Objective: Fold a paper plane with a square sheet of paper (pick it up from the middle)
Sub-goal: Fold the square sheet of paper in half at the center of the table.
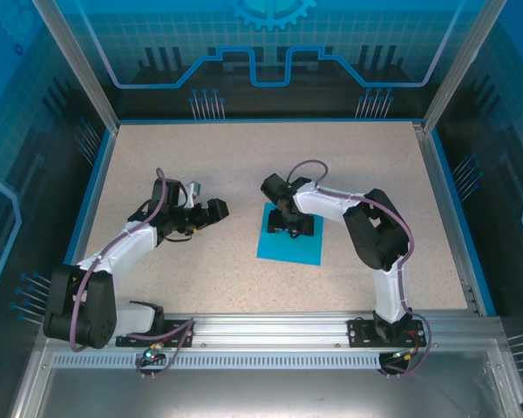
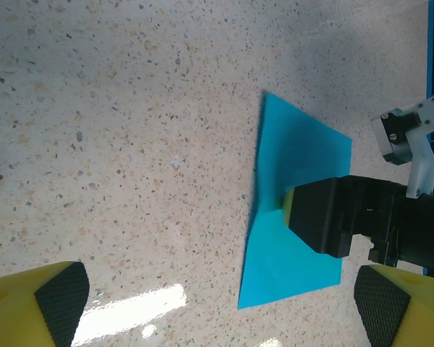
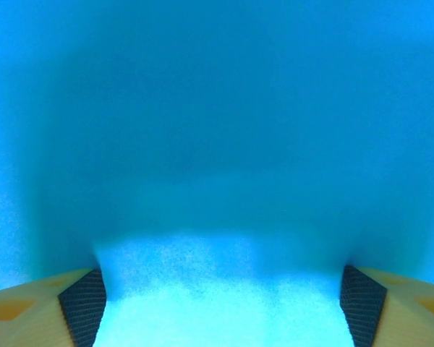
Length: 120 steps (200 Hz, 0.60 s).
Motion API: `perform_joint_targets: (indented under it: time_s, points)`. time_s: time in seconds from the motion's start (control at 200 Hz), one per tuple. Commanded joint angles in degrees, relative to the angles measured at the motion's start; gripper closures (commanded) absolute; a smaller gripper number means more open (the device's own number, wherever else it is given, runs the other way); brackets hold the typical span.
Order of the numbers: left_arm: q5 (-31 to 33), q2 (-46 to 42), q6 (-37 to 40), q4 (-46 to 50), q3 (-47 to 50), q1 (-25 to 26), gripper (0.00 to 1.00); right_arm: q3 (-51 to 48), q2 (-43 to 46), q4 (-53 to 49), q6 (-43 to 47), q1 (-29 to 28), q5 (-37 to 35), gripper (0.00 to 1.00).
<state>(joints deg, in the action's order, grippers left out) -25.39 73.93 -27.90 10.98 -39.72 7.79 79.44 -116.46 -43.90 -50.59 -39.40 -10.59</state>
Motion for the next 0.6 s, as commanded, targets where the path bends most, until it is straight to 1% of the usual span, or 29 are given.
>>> perform_joint_targets:
  time_s: [0.0, 0.055, 0.195, 0.265, 0.3, 0.535, 0.595]
  points:
    - [-1.4, 0.1, 1.7, 1.6, -1.6, 0.6, 0.01, -4.8, -7.0, 2.1, -1.0, -1.5, 4.5, 0.18]
    - [-1.6, 0.2, 1.6, 1.5, -1.6, 0.6, 0.02, -4.7, -6.5, 2.1, -1.0, -1.5, 4.3, 0.22]
    - [-1.6, 0.4, 1.7, 1.6, -1.8, 0.6, 0.01, -3.2, -5.5, 0.5, 0.0, -1.5, 3.2, 0.23]
    - [-1.6, 0.6, 1.6, 1.7, -1.8, 0.6, 0.01, -2.6, -4.1, 0.8, 1.3, -1.6, 2.9, 0.26]
    - [-1.6, 0.8, 1.6, 1.7, -1.8, 0.6, 0.01, -2.0, -3.5, 0.6, 1.6, -1.6, 2.7, 0.29]
    - [-1.7, 1.0, 1.5, 1.8, -2.2, 0.6, 0.02, -0.1, -0.2, 0.2, 3.6, -1.6, 2.4, 0.57]
    - [-1.6, 1.0, 1.6, 2.0, -2.5, 0.6, 0.01, -0.2, 0.8, 0.3, 3.7, -1.6, 2.2, 0.61]
